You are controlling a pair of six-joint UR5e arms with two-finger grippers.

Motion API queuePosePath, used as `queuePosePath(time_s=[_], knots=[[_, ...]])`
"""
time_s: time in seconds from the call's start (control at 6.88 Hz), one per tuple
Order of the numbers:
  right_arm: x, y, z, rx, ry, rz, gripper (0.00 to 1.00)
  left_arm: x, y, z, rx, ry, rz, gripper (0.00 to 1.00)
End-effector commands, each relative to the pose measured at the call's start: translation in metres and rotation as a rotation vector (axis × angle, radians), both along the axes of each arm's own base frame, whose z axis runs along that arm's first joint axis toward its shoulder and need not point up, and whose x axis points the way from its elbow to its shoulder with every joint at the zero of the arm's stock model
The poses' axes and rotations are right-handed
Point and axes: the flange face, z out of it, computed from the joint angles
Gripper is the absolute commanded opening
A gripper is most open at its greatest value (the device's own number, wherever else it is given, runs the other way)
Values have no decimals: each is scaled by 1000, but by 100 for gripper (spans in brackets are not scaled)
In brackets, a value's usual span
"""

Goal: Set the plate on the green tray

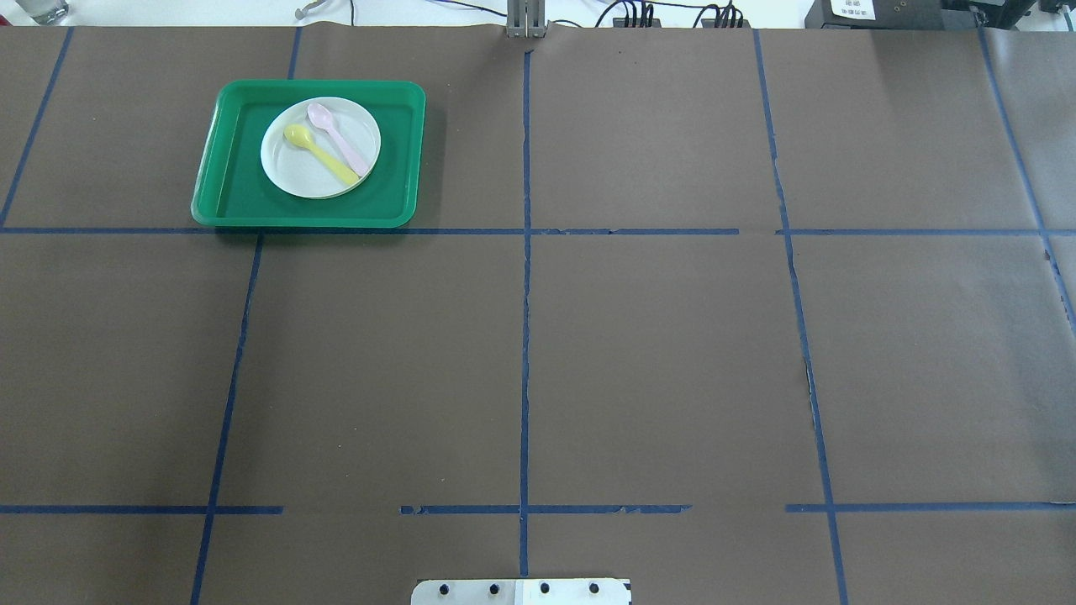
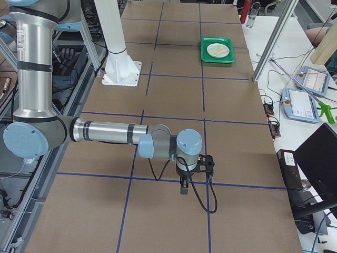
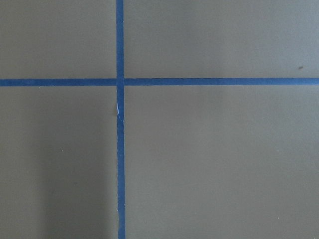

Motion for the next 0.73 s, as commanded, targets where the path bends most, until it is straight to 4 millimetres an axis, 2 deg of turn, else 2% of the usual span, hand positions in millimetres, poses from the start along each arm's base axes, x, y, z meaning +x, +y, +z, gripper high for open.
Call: queuePosePath(time_s=[0.0,0.44,0.58], knots=[[0,0,0,0,-1,0,100,0,-30,-7,21,-5,3,100],[0,0,0,0,0,0,100,0,-32,-10,25,-6,4,100],[0,0,0,0,-1,0,100,0,-35,-17,37,-5,5,100]])
